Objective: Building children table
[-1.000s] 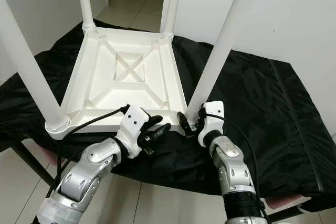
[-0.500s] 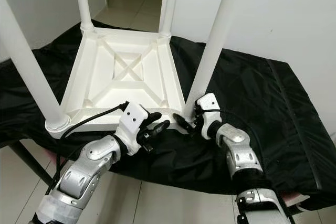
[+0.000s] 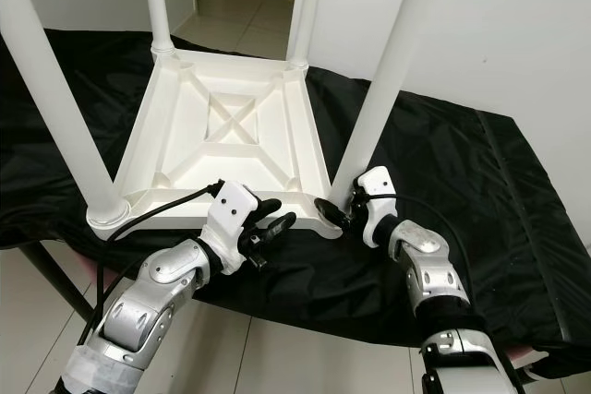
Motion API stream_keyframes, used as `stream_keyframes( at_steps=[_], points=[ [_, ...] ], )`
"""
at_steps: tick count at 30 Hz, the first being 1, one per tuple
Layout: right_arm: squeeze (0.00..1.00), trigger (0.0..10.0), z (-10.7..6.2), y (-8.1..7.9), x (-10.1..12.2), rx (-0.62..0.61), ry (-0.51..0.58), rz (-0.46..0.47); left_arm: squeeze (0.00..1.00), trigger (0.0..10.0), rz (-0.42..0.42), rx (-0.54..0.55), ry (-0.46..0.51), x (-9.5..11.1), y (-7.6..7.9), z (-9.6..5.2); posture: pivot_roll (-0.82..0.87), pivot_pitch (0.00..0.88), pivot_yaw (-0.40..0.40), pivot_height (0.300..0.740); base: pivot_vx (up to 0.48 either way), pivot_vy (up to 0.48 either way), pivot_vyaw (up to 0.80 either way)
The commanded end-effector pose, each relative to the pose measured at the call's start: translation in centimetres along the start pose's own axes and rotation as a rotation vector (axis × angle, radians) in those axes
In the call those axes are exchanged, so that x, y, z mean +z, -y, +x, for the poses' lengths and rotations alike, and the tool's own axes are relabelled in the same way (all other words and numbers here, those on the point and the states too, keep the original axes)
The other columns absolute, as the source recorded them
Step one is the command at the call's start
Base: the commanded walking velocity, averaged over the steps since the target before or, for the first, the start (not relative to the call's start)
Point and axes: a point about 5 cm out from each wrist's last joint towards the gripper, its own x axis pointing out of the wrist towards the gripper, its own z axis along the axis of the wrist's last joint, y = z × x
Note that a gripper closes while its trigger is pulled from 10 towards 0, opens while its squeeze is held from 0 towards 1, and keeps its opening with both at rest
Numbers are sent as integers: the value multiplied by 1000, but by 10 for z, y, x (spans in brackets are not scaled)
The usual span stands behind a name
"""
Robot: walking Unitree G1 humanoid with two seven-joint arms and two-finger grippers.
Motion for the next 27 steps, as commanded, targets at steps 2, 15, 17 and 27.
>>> stream_keyframes(
  at_steps=[2,15,17,27],
  points=[
    [0,10000,-3,-5,-12,-25,-53,23,0,10000,6,24,-7,-1,2,0,35,8,-142,740,0,0,0],
    [0,10000,20,-47,-4,-621,21,231,0,10000,0,-6,-14,-3,6,0,24,5,-138,740,0,0,0],
    [0,10000,24,-53,-3,-674,17,252,0,10000,-1,-8,-14,-3,7,0,24,5,-138,740,0,0,0],
    [0,10000,38,-84,15,-541,89,260,0,10000,-3,-16,-11,-4,10,3,17,0,-156,740,0,0,0]
  ],
)
